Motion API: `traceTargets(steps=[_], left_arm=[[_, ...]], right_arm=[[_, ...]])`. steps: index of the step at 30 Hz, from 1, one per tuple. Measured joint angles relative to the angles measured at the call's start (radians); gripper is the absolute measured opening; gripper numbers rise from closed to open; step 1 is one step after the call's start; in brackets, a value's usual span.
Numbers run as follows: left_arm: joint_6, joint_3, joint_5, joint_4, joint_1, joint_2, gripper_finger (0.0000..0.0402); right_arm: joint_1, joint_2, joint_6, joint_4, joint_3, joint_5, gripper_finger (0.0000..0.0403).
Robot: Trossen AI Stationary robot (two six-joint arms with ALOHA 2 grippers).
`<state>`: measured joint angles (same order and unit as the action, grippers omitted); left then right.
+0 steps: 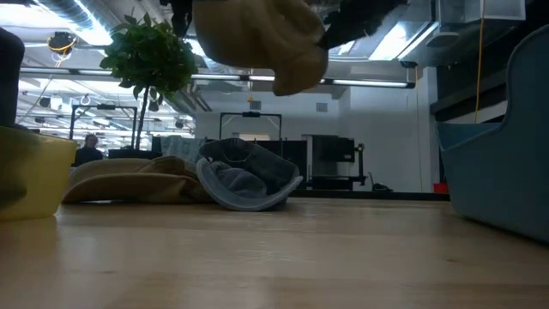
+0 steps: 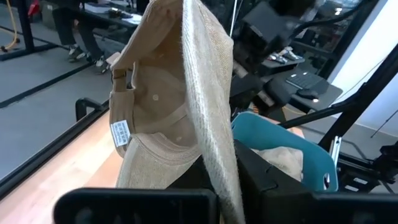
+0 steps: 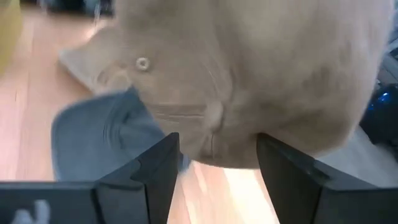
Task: Pick & Place hat
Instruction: Put the right brown cap into the blue bin
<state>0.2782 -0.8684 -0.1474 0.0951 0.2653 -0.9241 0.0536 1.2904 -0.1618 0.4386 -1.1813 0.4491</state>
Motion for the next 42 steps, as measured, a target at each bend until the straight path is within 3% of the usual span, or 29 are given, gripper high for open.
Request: traceTargets(steps=[6, 12, 17, 22, 25, 31, 34, 37, 42], left_arm=[[0.0, 0.0, 0.018, -0.018, -0.019, 0.0, 0.0015], [-0.002, 0.0, 0.018, -0.019, -0.036, 0.0, 0.0015], [-0.006, 0.0, 0.018, -0.018, -0.043, 0.0, 0.0015], [-0.02, 0.0, 0.002, -0.018, -0.043, 0.0, 0.0015], [-0.033, 0.0, -0.001, -0.017, -0.043, 0.0, 0.0015], [-0.058, 0.0, -0.014, 0.002, -0.043, 0.0, 0.0015], [-0.067, 0.0, -0.046, 0.037, -0.043, -0.001, 0.0015], [-0.08, 0.0, -0.104, 0.069, -0.043, -0.001, 0.0015], [-0.091, -0.003, -0.181, 0.068, -0.042, 0.009, 0.0016]], right_arm=[[0.001, -0.089, 0.031, -0.458, 0.279, 0.001, 0.0214], [0.001, -0.088, 0.032, -0.83, 0.415, -0.041, 0.0213], [0.005, -0.088, 0.068, -0.888, 0.424, -0.125, 0.0213], [0.005, -0.088, 0.085, -0.907, 0.424, -0.142, 0.0207], [0.005, -0.088, 0.107, -0.927, 0.424, -0.193, 0.0169], [0.005, -0.088, 0.112, -0.927, 0.424, -0.261, 0.0029], [0.005, -0.093, 0.122, -0.926, 0.424, -0.3, 0.003], [0.005, -0.116, 0.141, -0.925, 0.424, -0.406, 0.0041], [0.005, -0.177, 0.213, -0.909, 0.424, -0.731, 0.003]])
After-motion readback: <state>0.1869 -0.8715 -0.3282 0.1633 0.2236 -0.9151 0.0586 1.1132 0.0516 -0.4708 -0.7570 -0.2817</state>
